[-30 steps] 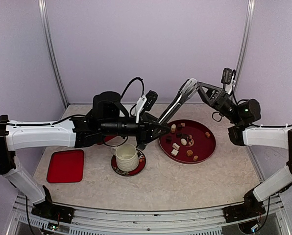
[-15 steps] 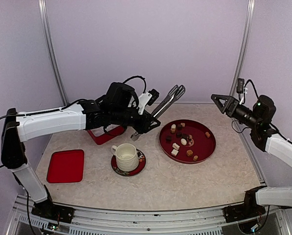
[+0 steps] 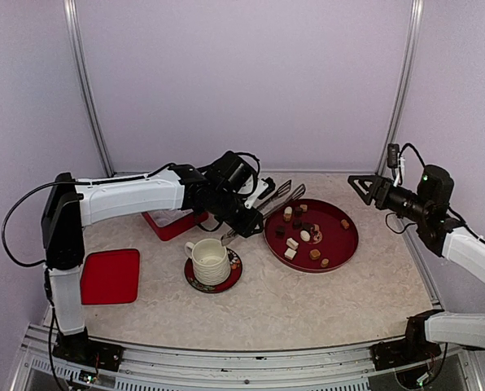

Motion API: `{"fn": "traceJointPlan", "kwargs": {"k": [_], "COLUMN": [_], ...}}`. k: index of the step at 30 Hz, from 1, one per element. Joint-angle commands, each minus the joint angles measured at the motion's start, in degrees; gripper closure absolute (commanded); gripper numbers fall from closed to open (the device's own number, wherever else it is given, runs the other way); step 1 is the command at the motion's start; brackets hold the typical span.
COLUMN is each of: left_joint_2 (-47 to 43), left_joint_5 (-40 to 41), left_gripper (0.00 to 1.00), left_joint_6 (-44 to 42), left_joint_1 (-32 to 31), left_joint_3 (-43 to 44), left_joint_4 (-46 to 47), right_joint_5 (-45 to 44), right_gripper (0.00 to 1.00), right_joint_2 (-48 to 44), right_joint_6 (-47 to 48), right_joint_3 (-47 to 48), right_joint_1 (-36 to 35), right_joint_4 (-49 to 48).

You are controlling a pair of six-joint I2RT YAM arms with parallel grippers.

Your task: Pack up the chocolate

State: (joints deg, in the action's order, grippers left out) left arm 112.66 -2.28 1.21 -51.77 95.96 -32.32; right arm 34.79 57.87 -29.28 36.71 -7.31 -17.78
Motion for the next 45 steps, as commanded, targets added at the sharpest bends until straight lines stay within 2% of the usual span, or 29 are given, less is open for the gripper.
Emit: {"fn": "traceJointPlan", "kwargs": {"k": [1,13,25,32,45], "left_joint_2": [3.2,10.2,14.4,17.7,19.9], "left_joint_5": [0.2,-0.4,1.0,1.2,0.9], "left_gripper": [0.62,0.55,0.55,0.55,0.56], "left_joint_6": [-0.9,-1.5,0.7,0.9,2.0], "left_joint_1": [0.0,-2.4,-2.9,-3.8,-5.0], "left_joint_3": [4.3,12.4,18.4,21.8,22.9], "left_joint_4": [-5.3,-17.7,-25.7,-28.5,-28.6], "right_joint_5": [-0.6,-0.4,-0.6,-0.6,-0.4], "right_gripper": [0.27,0.27,0.27,0.27,0.27], "right_joint_2": [-1.9,-3.1,-4.1,-4.4,-4.8], "right_joint_6": [2.5,5.7,6.8,6.6,6.9], "right_joint_3": [-1.3,-4.0,-5.3,-5.8,-6.5], "right_joint_1": [0.8,0.8,0.8,0.8,0.9], "right_joint_4": [2.3,3.9,4.3,3.8,3.5]}}
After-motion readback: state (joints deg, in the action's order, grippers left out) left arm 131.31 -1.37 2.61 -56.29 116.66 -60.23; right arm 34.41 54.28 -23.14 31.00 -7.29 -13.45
